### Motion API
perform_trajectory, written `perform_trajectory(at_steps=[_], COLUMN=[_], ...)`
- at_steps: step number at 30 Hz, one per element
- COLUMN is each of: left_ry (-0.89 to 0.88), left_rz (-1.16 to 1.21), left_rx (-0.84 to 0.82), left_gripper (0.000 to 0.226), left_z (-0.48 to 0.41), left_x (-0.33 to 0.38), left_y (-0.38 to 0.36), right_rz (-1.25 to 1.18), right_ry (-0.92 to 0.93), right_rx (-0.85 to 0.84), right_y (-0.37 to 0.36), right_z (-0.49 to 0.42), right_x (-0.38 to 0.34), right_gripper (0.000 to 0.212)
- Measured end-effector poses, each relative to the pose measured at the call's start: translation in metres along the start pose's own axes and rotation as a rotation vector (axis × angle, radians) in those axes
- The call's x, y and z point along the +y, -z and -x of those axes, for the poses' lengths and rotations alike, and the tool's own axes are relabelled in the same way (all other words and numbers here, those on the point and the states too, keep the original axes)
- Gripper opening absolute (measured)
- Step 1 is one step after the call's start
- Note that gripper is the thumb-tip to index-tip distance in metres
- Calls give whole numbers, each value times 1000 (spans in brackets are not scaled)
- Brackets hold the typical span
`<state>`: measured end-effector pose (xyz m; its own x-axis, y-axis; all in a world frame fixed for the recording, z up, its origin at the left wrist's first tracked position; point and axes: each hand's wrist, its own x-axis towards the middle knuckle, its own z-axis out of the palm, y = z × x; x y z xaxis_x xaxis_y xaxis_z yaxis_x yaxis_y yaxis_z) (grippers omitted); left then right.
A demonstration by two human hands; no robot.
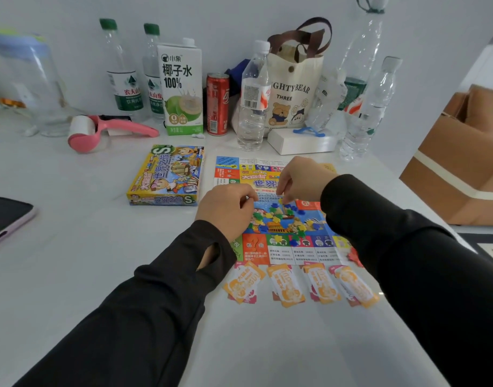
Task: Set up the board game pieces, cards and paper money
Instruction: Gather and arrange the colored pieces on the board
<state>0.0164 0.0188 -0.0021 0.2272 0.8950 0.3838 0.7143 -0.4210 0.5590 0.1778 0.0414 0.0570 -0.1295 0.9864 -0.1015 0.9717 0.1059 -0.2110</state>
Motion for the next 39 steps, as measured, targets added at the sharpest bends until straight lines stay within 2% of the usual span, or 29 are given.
perform_trajectory(at_steps=[8,20,31,39], left_ry=[-4,10,16,-68], left_rz=[2,22,121,6], left_rx=[-15,-51,-400,-386], left_gripper=[20,20,11,8], left_z=[0,0,-8,-6], left_x=[1,1,-3,1], left_y=[0,1,18,12], right_rz=[136,295,415,479], right_ry=[-7,94,182,257], right_rx=[-47,-63,-132,-160], right_y=[-5,-2,0,0], right_z=[-11,-17,-27,-31], right_x=[-5,-13,-19,-20], right_gripper=[20,17,24,16])
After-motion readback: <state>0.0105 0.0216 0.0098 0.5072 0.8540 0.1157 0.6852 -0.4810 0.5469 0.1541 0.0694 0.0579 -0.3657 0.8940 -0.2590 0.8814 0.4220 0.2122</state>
